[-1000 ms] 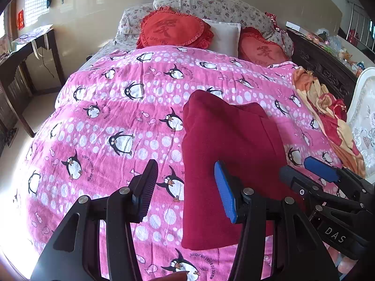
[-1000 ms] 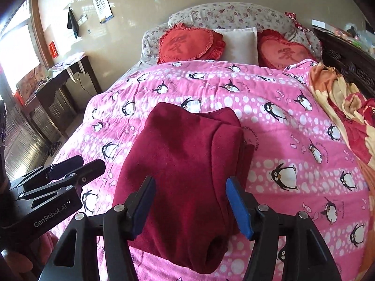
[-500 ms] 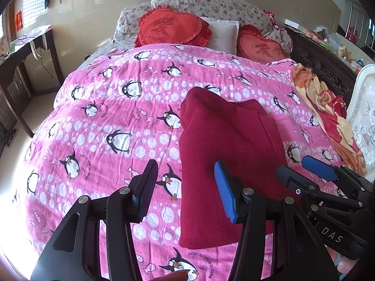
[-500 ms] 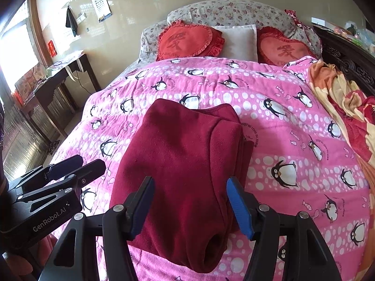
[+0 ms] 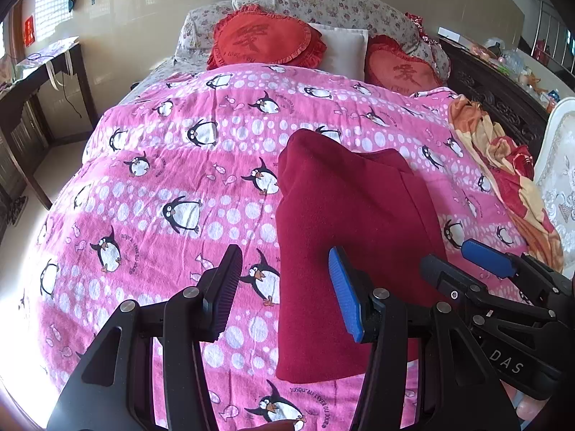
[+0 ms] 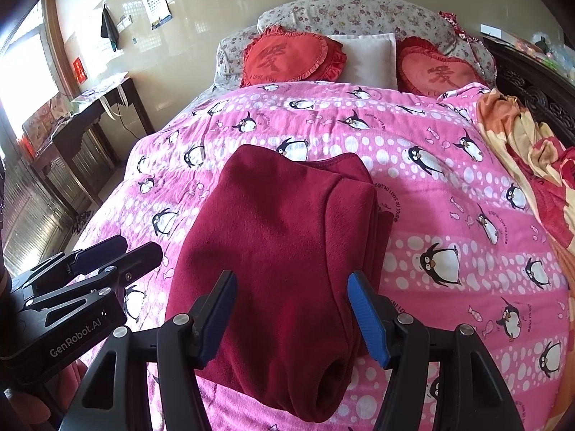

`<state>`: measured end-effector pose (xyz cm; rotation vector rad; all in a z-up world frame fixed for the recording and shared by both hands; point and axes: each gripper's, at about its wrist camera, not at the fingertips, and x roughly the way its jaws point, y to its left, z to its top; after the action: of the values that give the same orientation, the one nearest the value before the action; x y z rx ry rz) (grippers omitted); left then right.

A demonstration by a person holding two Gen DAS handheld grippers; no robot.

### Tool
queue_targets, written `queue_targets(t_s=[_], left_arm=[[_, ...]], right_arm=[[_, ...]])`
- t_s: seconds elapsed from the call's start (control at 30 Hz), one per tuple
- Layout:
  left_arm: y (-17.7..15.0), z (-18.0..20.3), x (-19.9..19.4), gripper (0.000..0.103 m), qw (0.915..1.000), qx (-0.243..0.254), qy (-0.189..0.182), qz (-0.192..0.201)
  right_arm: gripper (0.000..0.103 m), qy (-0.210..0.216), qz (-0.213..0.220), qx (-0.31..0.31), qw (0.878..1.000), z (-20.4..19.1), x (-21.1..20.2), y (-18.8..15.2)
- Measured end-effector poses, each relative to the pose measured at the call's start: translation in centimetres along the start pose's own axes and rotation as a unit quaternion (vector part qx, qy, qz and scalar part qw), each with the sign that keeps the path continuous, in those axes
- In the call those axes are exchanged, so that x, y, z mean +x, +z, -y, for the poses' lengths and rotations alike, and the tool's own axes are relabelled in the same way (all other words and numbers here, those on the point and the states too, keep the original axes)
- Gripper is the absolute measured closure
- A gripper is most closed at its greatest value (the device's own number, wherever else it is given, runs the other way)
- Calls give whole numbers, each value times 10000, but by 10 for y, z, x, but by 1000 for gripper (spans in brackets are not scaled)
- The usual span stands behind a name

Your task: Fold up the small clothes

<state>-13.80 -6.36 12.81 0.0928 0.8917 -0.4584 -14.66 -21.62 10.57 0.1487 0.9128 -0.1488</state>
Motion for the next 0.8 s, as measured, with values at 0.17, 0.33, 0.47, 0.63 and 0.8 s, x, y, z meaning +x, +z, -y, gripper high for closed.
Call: queue_targets(t_s=[0.17, 0.33, 0.47, 0.63, 0.8], left_arm=[[-1, 1, 2, 53, 10000, -5, 7, -29], [-1, 1, 4, 53, 10000, -5, 5, -48], [-1, 2, 4, 53, 10000, -9, 4, -54], [-3, 2, 8, 53, 10000, -8, -1, -70], [-4, 2, 9, 53, 10000, -13, 4, -81]], right_arm=[[41, 16, -29, 28, 10000, 2, 2, 0], [41, 27, -73, 58, 10000, 3, 5, -1], [41, 29, -99, 57, 9999, 2, 7, -2], [41, 26, -110, 66, 9999, 2, 8, -2], [41, 44, -153, 67, 9999, 2, 11, -3]])
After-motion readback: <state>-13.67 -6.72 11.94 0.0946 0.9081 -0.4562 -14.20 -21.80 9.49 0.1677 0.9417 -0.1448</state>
